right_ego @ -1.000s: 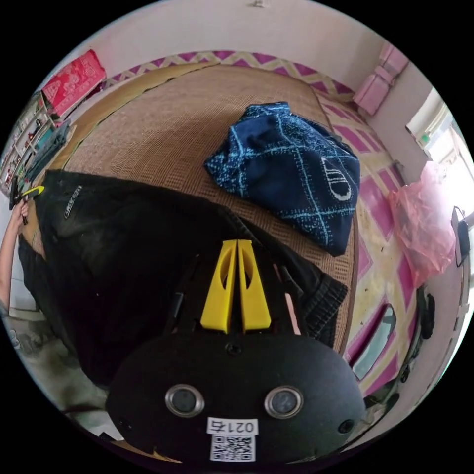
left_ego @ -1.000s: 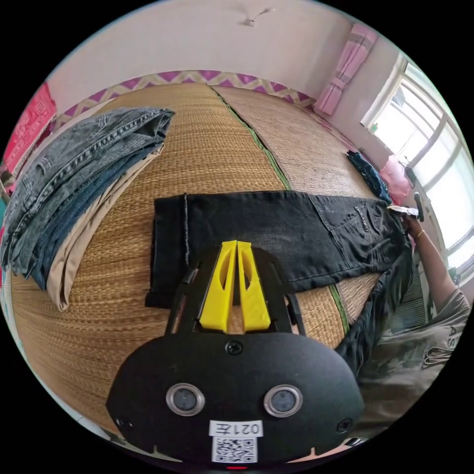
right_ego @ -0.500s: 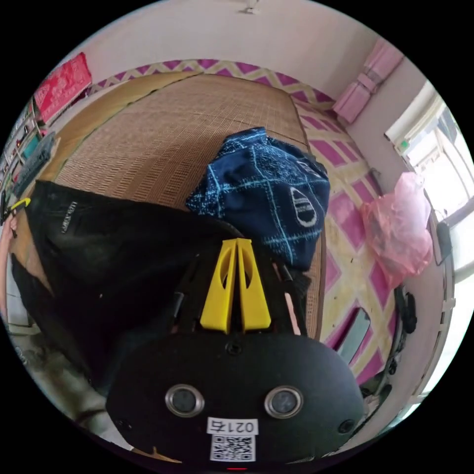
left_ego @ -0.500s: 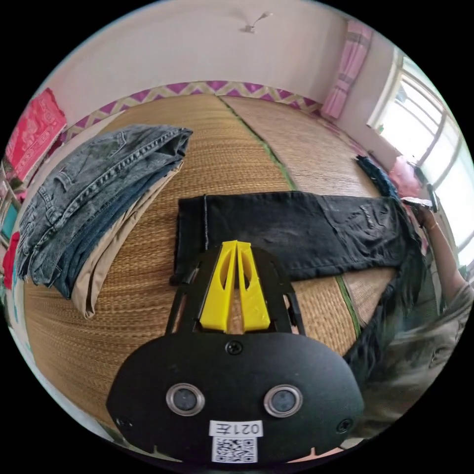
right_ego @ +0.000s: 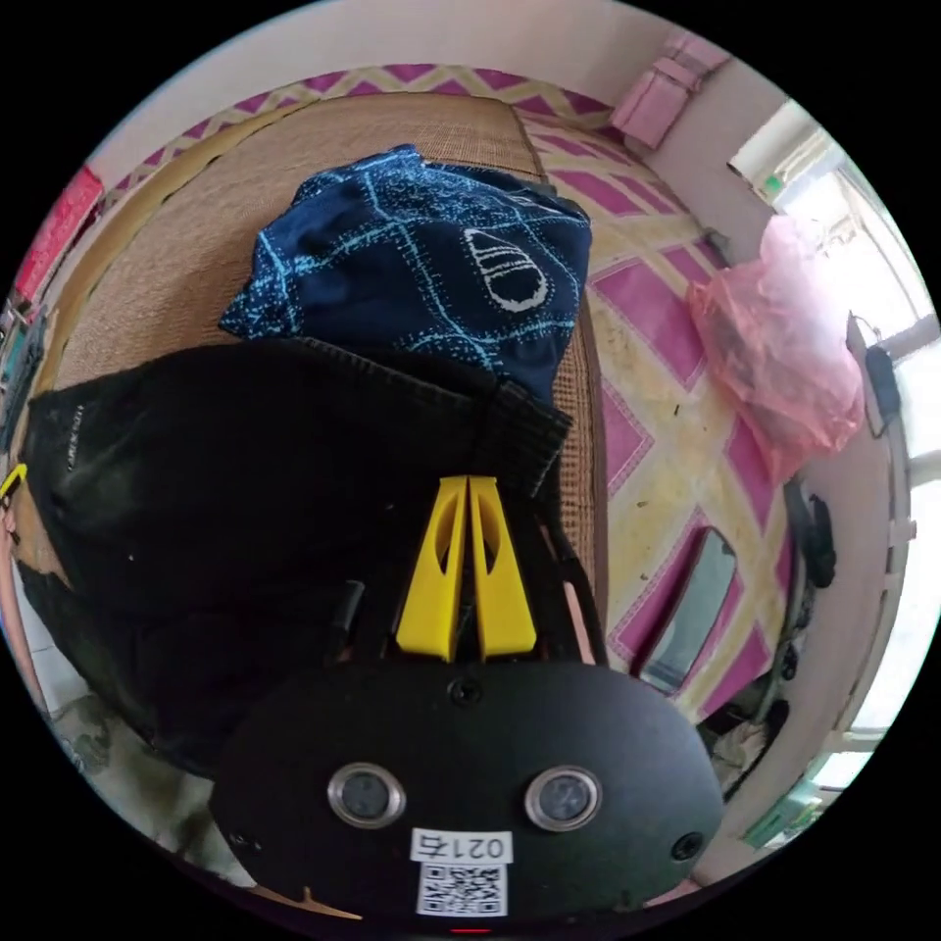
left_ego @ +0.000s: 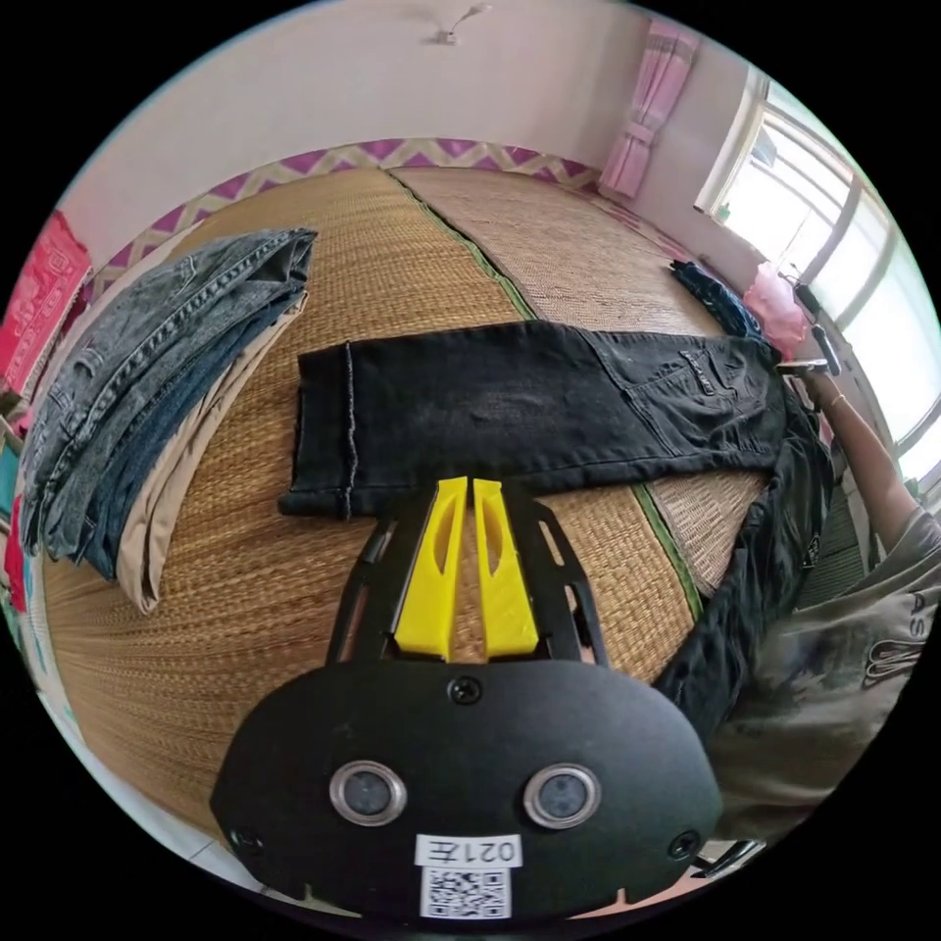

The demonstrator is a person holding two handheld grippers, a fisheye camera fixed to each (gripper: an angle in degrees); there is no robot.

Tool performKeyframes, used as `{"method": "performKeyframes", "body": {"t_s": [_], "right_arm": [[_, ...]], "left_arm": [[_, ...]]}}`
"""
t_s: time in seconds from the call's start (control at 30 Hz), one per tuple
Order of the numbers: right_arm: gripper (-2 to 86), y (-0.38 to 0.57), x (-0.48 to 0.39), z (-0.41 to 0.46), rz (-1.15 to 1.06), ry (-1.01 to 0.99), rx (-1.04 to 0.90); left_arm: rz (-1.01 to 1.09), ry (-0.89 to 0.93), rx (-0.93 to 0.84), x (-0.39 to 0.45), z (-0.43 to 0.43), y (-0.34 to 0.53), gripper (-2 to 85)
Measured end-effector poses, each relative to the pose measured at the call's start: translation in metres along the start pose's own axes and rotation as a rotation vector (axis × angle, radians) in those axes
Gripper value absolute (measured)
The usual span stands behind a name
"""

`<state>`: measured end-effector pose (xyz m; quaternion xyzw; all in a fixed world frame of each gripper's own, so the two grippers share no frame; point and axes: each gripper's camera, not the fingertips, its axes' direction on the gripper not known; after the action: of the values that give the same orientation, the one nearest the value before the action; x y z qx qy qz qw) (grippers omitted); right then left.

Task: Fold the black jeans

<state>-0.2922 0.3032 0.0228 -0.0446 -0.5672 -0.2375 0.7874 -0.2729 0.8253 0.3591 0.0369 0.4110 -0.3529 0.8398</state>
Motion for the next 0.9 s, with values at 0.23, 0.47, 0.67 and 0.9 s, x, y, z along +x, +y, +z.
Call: {"method": "performKeyframes", "body": {"t_s": [0.23,0.47,0.67,0.9], "right_arm": [[1.3,0.072,0.017,-0.048,-0.088,0.021,0.078],[9.0,0.183,0.071,-0.032,0.026,-0.361,0.053],[8.7,0.204,0.109,-0.004,0.153,-0.577,0.108],[1.3,0.207,0.114,0.0,0.161,-0.599,0.076]], "left_arm": [[0.119,0.052,0.066,0.036,-0.051,0.055,-0.7],[0.093,0.16,0.101,0.057,-0.066,0.121,-0.7],[0.025,0.213,0.123,0.056,-0.063,0.144,-0.9],[-0.021,0.207,0.135,0.057,-0.072,0.17,-1.0]]}}
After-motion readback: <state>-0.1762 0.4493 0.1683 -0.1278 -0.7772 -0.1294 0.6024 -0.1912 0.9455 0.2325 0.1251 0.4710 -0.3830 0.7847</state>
